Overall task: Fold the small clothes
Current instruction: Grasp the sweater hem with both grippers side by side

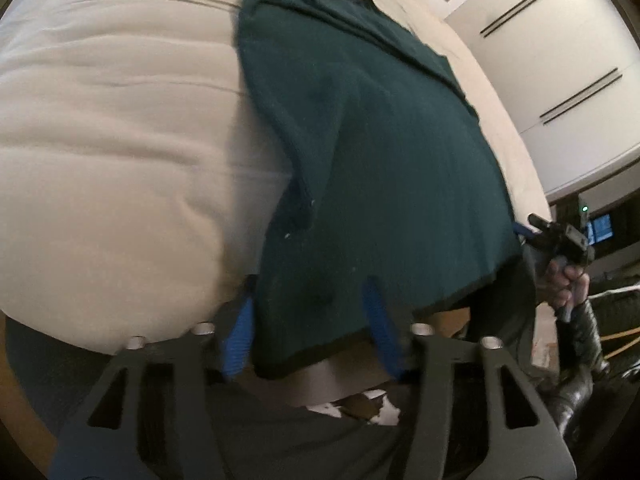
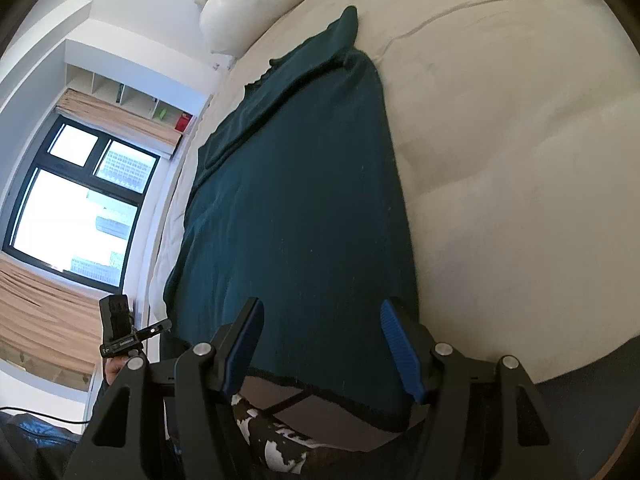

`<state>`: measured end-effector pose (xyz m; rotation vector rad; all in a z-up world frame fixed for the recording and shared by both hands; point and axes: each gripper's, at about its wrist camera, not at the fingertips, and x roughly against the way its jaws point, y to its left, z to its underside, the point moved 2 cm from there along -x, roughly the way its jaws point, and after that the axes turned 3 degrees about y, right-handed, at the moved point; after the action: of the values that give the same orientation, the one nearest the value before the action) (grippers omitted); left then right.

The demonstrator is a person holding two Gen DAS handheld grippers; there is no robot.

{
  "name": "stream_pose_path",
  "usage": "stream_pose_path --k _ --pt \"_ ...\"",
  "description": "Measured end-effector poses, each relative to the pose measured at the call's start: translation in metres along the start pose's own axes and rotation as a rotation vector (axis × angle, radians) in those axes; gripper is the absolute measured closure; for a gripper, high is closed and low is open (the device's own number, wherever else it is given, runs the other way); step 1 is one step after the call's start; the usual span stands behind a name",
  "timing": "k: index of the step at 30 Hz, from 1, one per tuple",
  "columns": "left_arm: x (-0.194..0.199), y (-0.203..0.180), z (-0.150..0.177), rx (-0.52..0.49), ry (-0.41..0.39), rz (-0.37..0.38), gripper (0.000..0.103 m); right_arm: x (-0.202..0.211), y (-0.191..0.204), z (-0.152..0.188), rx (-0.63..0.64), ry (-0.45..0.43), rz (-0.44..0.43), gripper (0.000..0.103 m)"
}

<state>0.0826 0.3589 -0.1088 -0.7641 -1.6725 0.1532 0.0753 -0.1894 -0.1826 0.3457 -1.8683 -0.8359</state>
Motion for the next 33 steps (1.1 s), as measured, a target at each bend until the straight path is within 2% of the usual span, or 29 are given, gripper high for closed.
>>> stream_pose_path --k 1,3,7,9,16,21,22,24,26,33 --pt "-0.001 0.003 -0.001 0.013 0.000 0.000 0.067 0.000 0.001 0.001 0.002 0.004 0.001 0.038" --pt "-0.004 0.009 -0.003 0.045 -0.004 0.018 0.070 0.002 0.001 0.003 0.003 0.007 0.005 0.038" --pt "-0.010 0.012 -0.010 0.070 -0.004 0.048 0.070 0.011 -0.004 0.007 -0.006 0.004 0.014 0.041" --pt "-0.010 0.016 -0.011 0.078 -0.007 0.054 0.070 0.017 -0.009 0.009 -0.016 -0.002 0.022 0.046" --pt "-0.017 0.012 -0.012 0.044 0.010 0.052 0.071 0.021 -0.018 0.014 -0.035 0.033 0.067 0.045" --pt "-0.023 0.009 -0.012 0.057 0.019 0.048 0.084 0.014 -0.017 0.015 -0.024 0.065 0.054 0.046" --pt "-0.024 0.009 -0.011 0.066 0.027 0.046 0.087 0.014 -0.019 0.016 -0.032 0.068 0.051 0.046" --pt "-0.025 0.010 -0.010 0.064 0.035 0.047 0.090 0.015 -0.025 0.016 -0.059 0.069 0.042 0.056" --pt "-0.026 0.012 -0.010 0.065 0.040 0.050 0.092 0.018 -0.029 0.017 -0.086 0.068 0.028 0.061" --pt "-0.030 0.013 -0.011 0.064 0.050 0.056 0.094 0.003 -0.022 0.015 -0.069 0.137 0.040 0.062"
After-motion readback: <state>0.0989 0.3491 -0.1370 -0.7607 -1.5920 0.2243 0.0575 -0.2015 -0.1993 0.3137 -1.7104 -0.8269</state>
